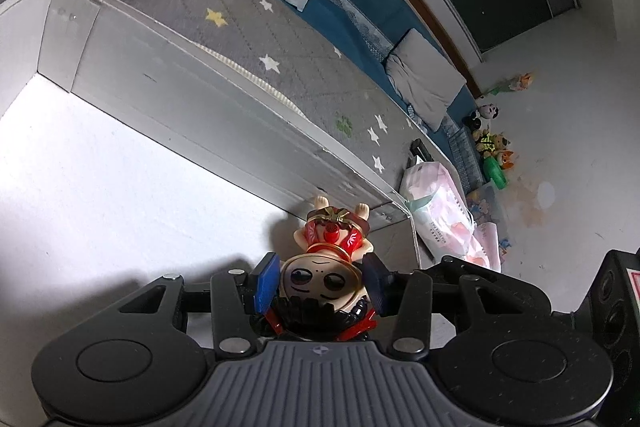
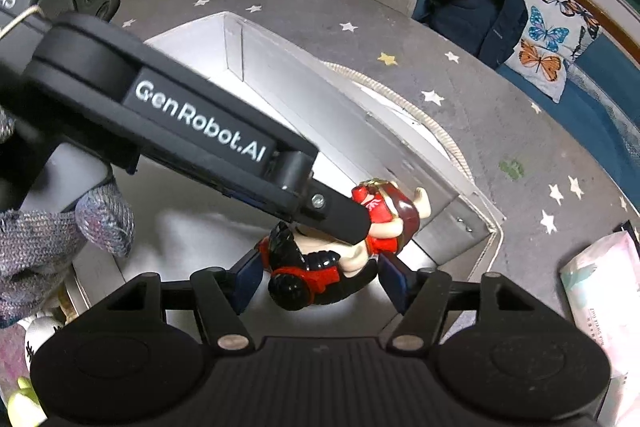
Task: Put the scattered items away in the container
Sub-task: 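Lower the doll into the box and open both grippers, then withdraw both grippers from the box toward the white bunny plush, then grasp the white bunny plush's head with the right gripper while the left gripper pinches it, then carry the bunny plush with both grippers and lower it into the box, then open both grippers to release the bunny inside the box, then grasp the beige peanut-shaped toy with both grippers, then lift the peanut toy with both grippers and lower it into the box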
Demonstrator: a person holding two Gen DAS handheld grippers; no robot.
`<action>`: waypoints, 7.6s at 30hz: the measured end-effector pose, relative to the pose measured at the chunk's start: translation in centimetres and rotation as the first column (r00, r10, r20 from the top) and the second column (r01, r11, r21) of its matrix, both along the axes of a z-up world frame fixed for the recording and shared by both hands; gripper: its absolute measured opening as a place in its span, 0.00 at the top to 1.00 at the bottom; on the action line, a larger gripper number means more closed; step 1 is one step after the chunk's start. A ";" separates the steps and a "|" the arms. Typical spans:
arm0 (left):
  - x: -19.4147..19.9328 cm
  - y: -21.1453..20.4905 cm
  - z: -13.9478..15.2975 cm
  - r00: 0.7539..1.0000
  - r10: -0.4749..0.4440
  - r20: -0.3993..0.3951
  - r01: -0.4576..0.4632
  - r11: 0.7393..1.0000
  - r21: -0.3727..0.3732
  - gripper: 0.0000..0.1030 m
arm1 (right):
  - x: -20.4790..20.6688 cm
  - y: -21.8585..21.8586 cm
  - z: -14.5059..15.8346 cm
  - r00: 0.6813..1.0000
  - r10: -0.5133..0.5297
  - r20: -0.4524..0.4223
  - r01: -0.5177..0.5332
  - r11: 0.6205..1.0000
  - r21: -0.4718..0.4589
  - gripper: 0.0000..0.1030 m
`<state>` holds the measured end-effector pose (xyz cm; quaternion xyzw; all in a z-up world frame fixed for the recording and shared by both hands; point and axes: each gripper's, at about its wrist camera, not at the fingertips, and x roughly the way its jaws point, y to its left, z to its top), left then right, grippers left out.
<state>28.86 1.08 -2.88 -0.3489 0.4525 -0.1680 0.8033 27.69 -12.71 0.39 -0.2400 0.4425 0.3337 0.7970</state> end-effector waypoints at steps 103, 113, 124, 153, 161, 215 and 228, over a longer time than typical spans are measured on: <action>-20.9 4.4 6.5 0.883 -0.227 0.410 0.153 0.967 0.205 0.89 | -19.6 -5.7 3.8 0.945 0.067 0.320 -0.135 0.971 0.195 0.73; -14.7 5.6 8.1 0.889 -0.146 0.434 0.070 0.980 0.186 0.89 | -14.1 -2.9 6.4 0.908 0.097 0.408 -0.153 0.982 0.107 0.73; -7.6 7.0 5.8 0.940 -0.088 0.330 0.012 0.974 0.226 0.89 | -6.5 1.1 3.7 0.921 0.136 0.365 -0.157 0.987 0.028 0.73; -7.3 7.3 5.5 0.961 -0.014 0.277 -0.085 0.936 0.340 0.79 | -3.5 0.0 1.9 0.963 0.031 0.267 -0.059 0.993 0.098 0.45; -10.3 6.7 6.7 0.950 -0.026 0.311 -0.080 0.943 0.324 0.79 | -6.9 -2.1 3.8 0.948 -0.028 0.318 -0.028 0.985 0.169 0.45; -15.5 3.9 1.2 0.983 -0.093 0.158 0.068 0.985 0.157 0.66 | -16.3 -4.0 -2.7 0.987 -0.152 0.046 0.119 0.900 0.418 0.61; -15.6 3.4 0.7 0.987 -0.084 0.136 0.060 0.984 0.168 0.65 | -16.9 -4.3 -2.6 0.984 -0.170 0.047 0.133 0.891 0.433 0.62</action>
